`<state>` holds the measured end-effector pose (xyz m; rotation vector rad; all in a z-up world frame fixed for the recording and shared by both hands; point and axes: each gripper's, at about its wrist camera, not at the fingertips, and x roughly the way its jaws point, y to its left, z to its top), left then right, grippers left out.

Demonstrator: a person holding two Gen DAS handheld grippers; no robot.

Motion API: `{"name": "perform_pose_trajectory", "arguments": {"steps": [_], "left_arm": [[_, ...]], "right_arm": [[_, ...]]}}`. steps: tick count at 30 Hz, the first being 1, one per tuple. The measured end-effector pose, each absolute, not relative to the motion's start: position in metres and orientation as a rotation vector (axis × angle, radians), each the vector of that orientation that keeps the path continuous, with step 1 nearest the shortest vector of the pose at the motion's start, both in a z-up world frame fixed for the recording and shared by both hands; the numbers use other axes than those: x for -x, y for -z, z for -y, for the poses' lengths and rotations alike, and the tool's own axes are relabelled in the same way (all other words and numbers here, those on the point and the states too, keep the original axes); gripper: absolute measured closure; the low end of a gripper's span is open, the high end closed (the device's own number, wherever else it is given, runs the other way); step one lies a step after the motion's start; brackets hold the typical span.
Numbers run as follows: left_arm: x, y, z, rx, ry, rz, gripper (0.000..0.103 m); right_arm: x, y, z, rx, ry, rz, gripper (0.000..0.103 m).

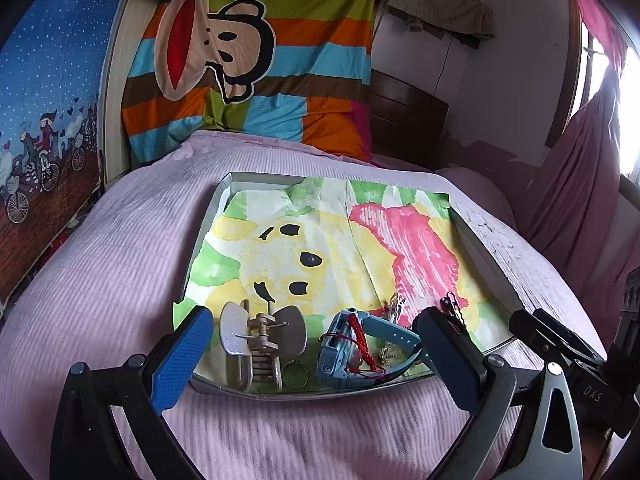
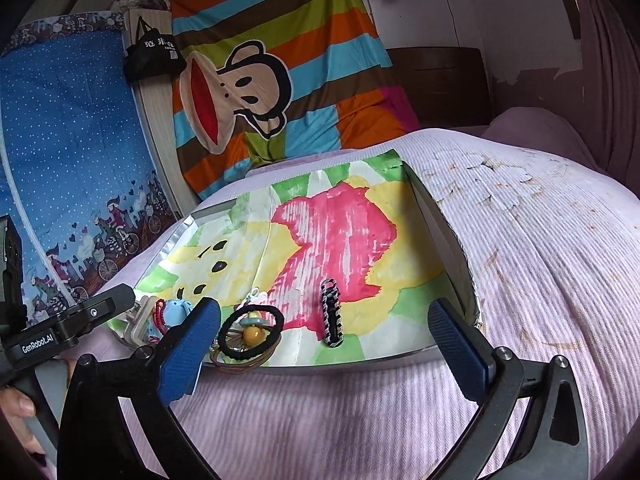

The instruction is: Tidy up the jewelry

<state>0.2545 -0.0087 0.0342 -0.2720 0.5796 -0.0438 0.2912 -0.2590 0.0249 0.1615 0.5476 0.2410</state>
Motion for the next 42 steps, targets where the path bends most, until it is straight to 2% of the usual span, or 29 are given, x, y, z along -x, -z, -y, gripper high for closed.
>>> {"name": "perform_pose_trajectory", "arguments": {"steps": [19,42], "left_arm": [[-0.188,-0.052,0.013,0.186,0.002,-0.441,0.0],[-0.094,-0.037,0.018,0.126,-0.022,-0.347,0.0]], "right_arm": [[-0.235,-0.043,0.247,-0.106,-0.274,-0.463,0.001],[-0.123,-0.05,0.251,-0.091,-0.284,-0.348,0.001]]}}
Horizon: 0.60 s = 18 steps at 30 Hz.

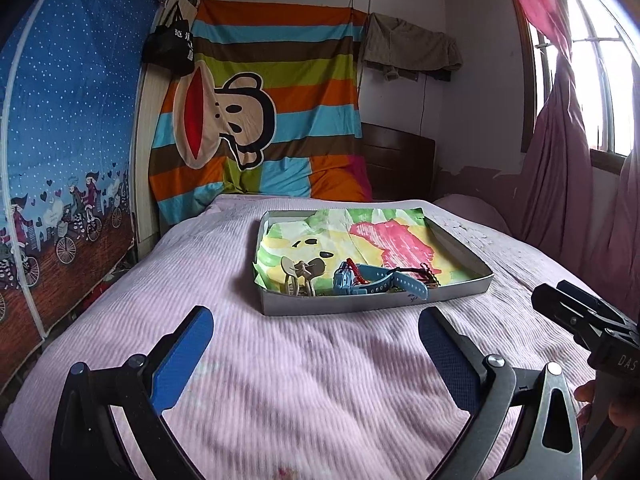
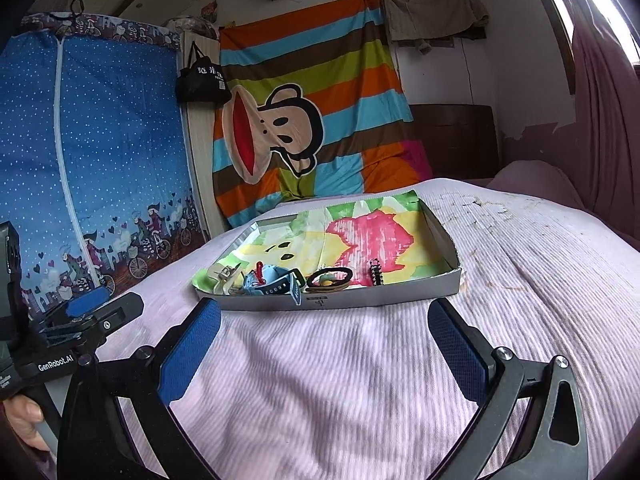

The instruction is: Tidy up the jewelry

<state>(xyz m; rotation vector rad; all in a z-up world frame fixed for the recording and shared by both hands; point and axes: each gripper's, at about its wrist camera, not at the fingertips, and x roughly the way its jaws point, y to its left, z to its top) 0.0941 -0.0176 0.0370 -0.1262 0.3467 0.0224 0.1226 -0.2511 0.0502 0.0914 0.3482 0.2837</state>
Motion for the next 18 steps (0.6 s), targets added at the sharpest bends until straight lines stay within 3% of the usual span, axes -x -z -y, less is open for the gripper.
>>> {"name": "perform_pose_trajectory", "arguments": {"steps": [18], "left_arm": [[-0.048,-0.021,0.013,0.121,-0.058,-0.338,0.0]], "right_arm": [[-0.059,-0.03,0.25,-0.066,-0.253,-0.325,0.001]]}}
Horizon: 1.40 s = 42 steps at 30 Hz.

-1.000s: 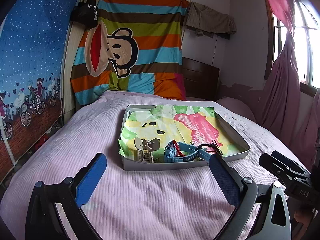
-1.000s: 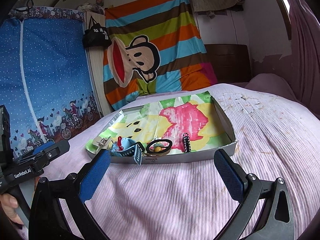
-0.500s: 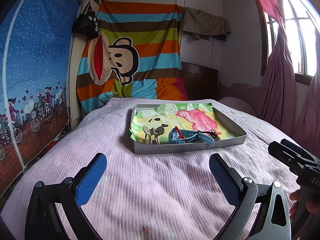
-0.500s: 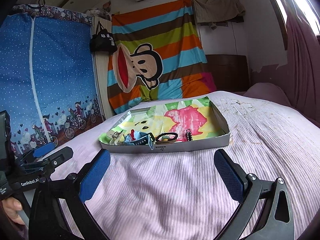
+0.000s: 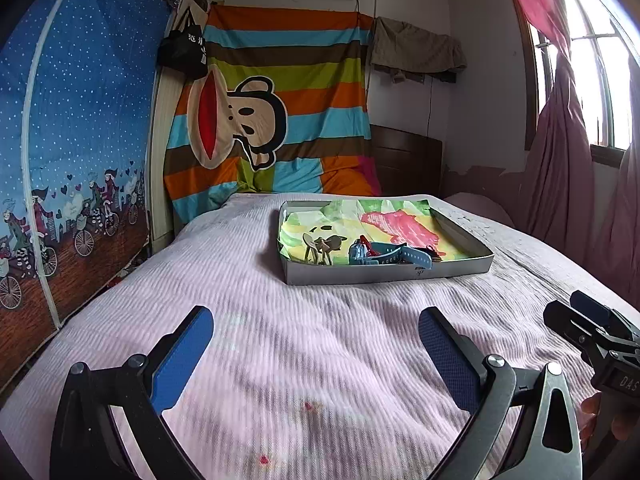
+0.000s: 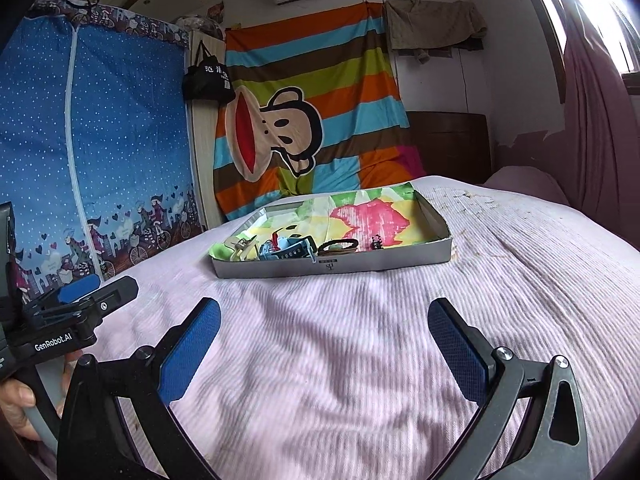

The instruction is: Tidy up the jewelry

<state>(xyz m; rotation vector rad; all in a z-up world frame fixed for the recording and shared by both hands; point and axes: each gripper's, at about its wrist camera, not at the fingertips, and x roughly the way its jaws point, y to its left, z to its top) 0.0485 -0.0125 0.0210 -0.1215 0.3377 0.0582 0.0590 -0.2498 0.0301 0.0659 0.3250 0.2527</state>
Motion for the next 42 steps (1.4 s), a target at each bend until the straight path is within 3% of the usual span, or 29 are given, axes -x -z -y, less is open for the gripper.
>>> {"name": "perform_pose_trajectory", "arguments": {"steps": [42], "left_arm": [[-0.037,-0.007,0.021,0.076,-0.05,-0.357,0.0]], "right_arm": [[-0.051,-0.017,0.253,-0.065,-0.207,-0.343,0.001]]}}
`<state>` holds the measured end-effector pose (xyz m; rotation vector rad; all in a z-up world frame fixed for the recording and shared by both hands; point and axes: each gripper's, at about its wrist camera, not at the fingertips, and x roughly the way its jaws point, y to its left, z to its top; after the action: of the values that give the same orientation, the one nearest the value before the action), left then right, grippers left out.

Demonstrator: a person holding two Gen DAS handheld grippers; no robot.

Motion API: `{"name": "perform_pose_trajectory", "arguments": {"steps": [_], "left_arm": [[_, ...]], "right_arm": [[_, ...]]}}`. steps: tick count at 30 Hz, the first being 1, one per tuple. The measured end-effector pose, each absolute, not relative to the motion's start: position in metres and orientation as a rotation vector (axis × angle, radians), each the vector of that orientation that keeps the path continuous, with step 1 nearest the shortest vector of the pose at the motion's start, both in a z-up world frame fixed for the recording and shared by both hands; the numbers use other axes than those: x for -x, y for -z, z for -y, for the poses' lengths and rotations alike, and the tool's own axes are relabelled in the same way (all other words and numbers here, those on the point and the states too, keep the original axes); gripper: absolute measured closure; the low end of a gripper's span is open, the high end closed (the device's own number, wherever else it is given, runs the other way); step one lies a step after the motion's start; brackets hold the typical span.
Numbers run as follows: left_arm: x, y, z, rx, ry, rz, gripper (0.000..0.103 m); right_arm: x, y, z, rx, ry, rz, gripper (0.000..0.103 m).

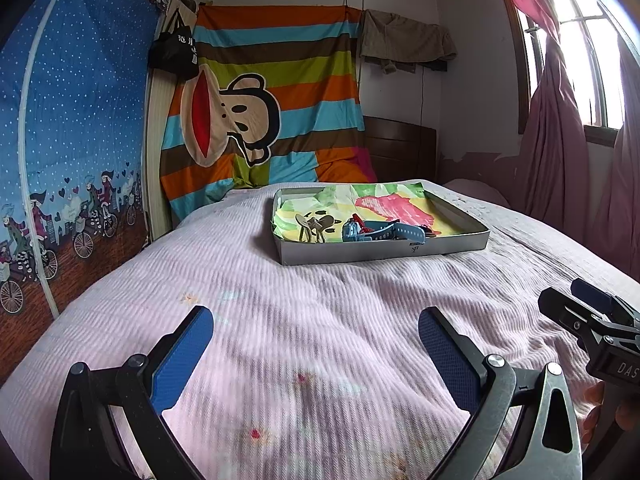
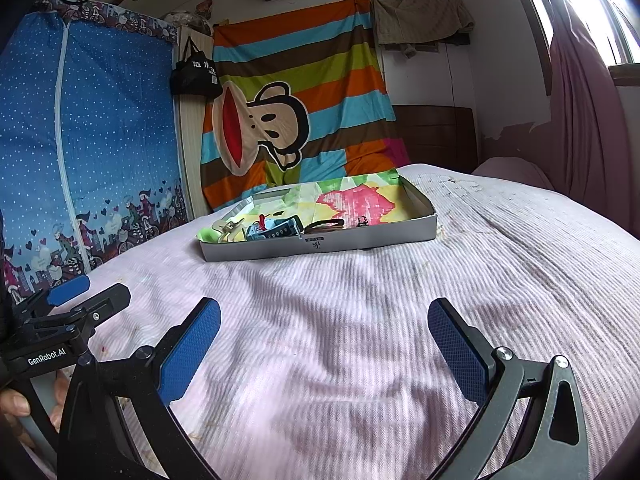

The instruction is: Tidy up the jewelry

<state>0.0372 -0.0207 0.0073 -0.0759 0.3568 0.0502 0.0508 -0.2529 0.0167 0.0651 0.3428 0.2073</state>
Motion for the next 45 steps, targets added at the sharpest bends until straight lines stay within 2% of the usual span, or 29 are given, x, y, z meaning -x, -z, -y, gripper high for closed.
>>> {"name": "perform_pose_trajectory", "arguments": {"steps": [45], "left_arm": [[-0.0407,-0.008,0.0153,0.102,-0.062,-0.377,0.0]], "right_arm": [[-0.0515,-0.0156,0.2524,-0.063,-0.208,-0.344,0.001]]}}
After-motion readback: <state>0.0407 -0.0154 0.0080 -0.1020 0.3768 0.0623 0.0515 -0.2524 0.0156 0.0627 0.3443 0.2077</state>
